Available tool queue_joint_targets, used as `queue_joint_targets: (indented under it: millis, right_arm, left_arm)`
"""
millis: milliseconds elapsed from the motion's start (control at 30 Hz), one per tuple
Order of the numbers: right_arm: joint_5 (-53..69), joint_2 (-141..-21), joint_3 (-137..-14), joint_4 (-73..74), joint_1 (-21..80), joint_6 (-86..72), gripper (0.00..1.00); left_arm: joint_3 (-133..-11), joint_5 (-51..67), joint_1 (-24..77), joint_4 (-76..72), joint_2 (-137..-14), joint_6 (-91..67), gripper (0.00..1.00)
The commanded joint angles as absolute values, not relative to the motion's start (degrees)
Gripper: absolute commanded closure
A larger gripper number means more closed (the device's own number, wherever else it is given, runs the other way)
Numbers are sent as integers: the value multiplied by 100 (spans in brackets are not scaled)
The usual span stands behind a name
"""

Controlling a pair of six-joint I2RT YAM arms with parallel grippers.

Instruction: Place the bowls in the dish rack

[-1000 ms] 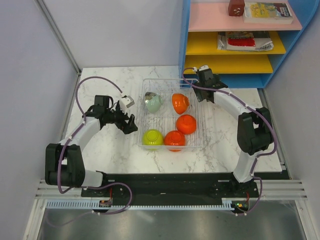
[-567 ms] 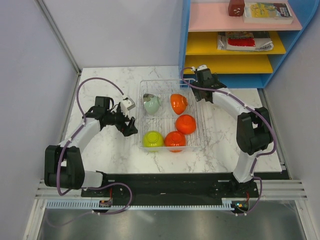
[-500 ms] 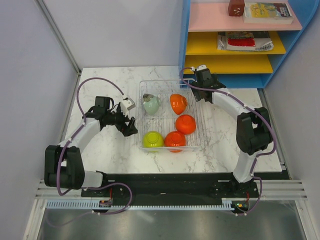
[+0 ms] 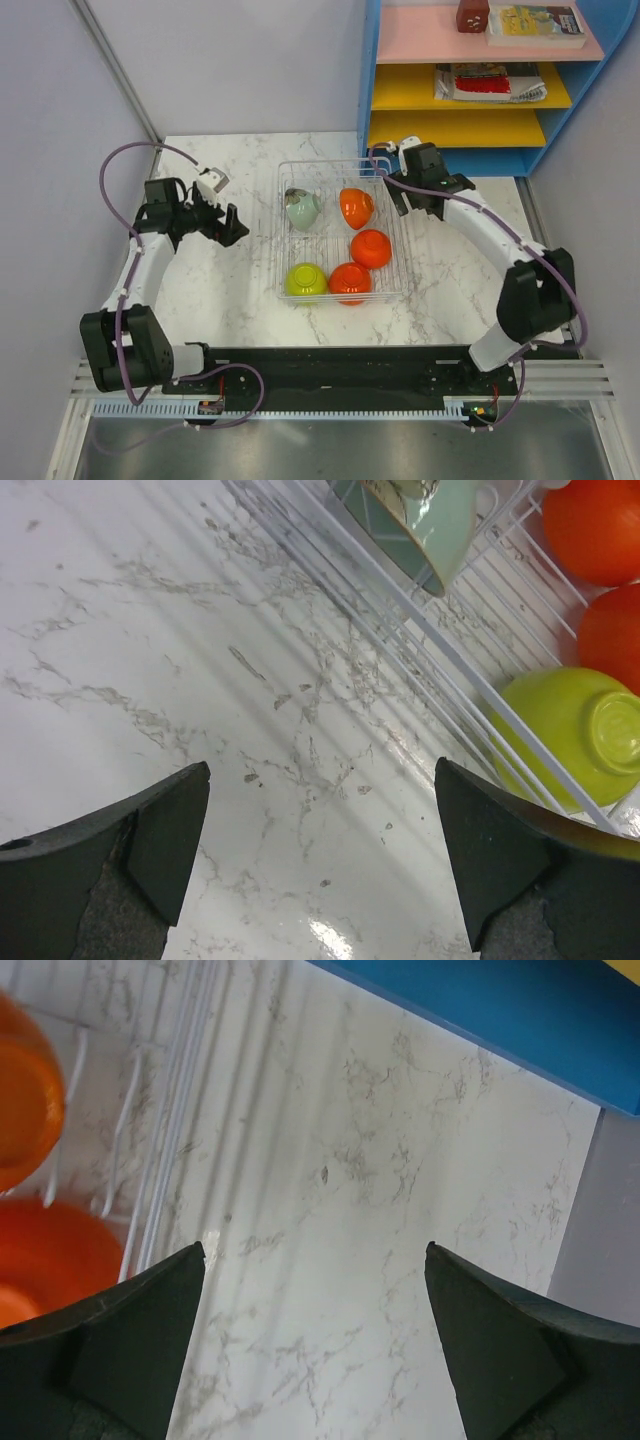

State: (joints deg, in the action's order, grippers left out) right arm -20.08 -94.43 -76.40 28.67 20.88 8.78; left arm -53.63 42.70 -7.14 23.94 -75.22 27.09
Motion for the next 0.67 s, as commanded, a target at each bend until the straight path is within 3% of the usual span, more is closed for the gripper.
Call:
queue_joint_targets:
  millis: [0,133,333,633]
  right_arm:
    - [-533,-7991,-7603,3741,2030,1221,2]
    - [754,-6702,-7454,3937,1978,1362,2]
    - [1677,-5688,-7163,3929,1942,1573,2]
    - [1855,-5563,-6943,3920,1942,1644,2]
  left_arm:
    - [-5958,4772,-756,2829,-6909,2637,0]
    - [-6135,4966,-765,3129,-6496,2488,0]
    - [-5775,5071,-878,3068,-5828,2514,0]
    - [-5678,5124,-984,2971,-5853,2426,0]
